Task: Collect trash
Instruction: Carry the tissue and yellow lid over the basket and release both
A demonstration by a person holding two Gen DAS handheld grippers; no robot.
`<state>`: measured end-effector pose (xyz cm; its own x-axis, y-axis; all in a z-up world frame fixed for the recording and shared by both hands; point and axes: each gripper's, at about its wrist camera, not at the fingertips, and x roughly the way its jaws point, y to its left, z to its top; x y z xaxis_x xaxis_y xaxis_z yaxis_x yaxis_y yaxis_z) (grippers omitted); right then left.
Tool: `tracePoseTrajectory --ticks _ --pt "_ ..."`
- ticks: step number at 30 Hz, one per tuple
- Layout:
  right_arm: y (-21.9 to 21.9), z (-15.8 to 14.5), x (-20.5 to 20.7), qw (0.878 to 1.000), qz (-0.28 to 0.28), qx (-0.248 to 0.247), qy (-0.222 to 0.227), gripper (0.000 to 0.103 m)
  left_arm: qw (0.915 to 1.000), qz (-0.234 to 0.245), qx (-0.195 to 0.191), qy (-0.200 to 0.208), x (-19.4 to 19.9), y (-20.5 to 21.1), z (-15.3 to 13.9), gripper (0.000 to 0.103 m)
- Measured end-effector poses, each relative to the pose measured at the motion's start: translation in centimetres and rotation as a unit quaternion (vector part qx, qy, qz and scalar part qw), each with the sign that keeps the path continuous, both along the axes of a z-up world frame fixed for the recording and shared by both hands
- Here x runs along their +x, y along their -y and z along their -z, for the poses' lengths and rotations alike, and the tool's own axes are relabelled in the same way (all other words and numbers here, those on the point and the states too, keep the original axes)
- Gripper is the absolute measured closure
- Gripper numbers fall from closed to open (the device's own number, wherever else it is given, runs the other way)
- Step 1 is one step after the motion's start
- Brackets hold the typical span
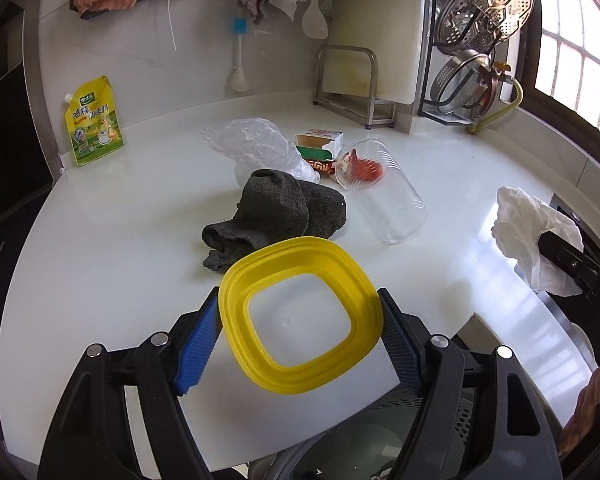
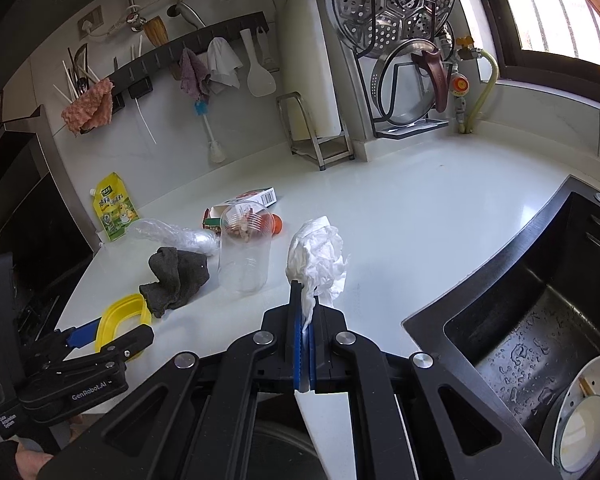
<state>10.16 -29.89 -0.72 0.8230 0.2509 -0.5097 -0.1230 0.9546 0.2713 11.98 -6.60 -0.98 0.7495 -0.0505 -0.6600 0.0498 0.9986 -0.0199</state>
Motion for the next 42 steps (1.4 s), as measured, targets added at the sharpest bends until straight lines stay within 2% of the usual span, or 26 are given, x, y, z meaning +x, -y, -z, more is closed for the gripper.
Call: tracePoseTrajectory --ticks 7,15,21,27,35,42 --pt "-1.6 -0.3 -4.1 1.0 0.006 0.005 0.0 0.1 0.9995 0.02 0.002 0.022 -3.9 -1.4 -1.2 0.03" --pt "-4.9 -0.3 -9.6 1.0 0.005 0.004 -0.002 0.1 0.9983 0.052 0.003 0.026 -8.3 -2.4 -1.0 0.03" --pt "-6.4 1.2 -13.4 1.0 0.014 0.017 -0.022 0.1 0.9983 0.056 -0.004 0.016 -11.1 -3.7 0.1 0.03" --pt "-6.6 2.5 -16.7 0.999 0.029 0.011 -0.039 0.1 0.9976 0.069 -0.003 0.001 -13.4 -3.9 1.6 0.03" --pt "-7.0 4.3 -20.0 0.997 0.037 -0.013 -0.063 0.1 0.9957 0.092 0.0 -0.015 -15.4 -2.9 3.2 0.03" --pt "-6.7 6.4 -21.4 0.994 0.039 -0.018 -0.097 0.1 0.9935 0.11 0.001 -0.028 -16.0 -2.2 4.2 0.03"
